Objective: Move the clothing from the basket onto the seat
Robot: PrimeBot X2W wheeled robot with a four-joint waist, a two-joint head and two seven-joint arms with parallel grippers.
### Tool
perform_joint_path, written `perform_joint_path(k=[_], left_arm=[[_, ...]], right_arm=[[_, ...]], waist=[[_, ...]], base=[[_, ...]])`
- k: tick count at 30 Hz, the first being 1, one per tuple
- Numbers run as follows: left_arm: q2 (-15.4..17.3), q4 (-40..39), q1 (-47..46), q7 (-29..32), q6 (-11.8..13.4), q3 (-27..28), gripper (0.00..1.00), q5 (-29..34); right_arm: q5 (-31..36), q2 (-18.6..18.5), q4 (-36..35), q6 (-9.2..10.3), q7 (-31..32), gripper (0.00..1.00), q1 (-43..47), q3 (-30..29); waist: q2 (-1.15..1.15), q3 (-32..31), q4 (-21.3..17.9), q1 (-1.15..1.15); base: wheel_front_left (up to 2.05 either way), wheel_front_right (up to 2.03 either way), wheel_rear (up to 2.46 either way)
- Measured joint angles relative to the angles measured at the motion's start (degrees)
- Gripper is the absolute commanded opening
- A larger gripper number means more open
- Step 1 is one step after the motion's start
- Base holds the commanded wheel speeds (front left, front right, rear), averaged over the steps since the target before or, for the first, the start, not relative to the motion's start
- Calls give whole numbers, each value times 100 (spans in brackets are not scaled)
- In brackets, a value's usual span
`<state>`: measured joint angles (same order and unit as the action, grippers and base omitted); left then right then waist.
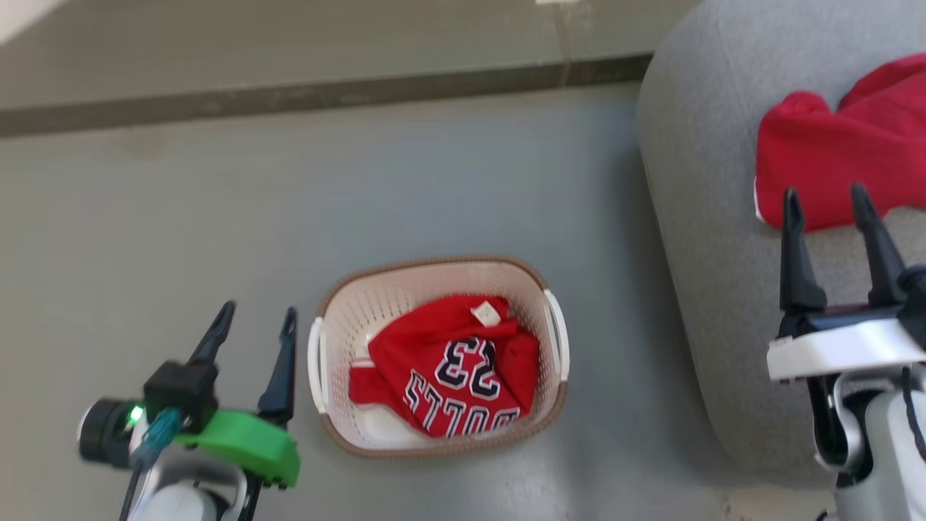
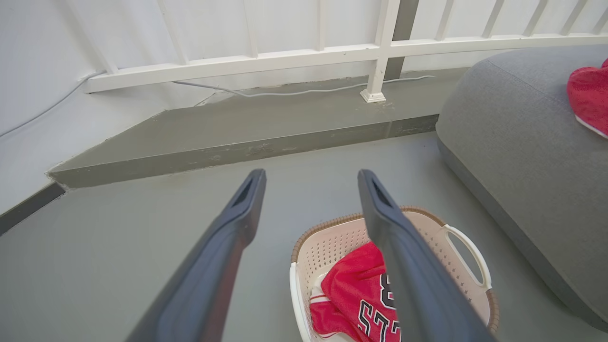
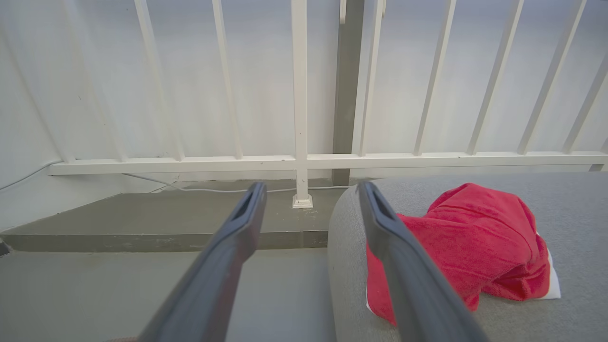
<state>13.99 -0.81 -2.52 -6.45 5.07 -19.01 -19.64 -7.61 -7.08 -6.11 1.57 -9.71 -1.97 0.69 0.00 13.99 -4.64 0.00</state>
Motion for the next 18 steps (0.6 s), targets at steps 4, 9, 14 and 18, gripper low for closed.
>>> perform_joint_path(k=[4, 9, 14, 18], left_arm=[[-34, 270, -463, 203, -158, -246, 100, 87], [-32, 638, -918, 449, -291, -470, 100, 382], [-25, 921, -1287, 612, -401, -611, 100, 476], [-2, 1218, -1668, 792, -527, -776, 100, 734]], right_arm=[[0, -15, -147, 0, 19, 100, -316, -1], [-1, -15, -287, 2, 19, 100, -653, -22], [-2, -21, -345, 2, 19, 100, -932, -44], [-13, -34, -381, 2, 19, 100, -1244, -80]], waist=[[0, 387, -61, 0], [0, 778, -157, 0], [0, 1095, -255, 1], [0, 1417, -364, 1]], base=[[0, 0, 0], [0, 0, 0], [0, 0, 0], [0, 0, 0]])
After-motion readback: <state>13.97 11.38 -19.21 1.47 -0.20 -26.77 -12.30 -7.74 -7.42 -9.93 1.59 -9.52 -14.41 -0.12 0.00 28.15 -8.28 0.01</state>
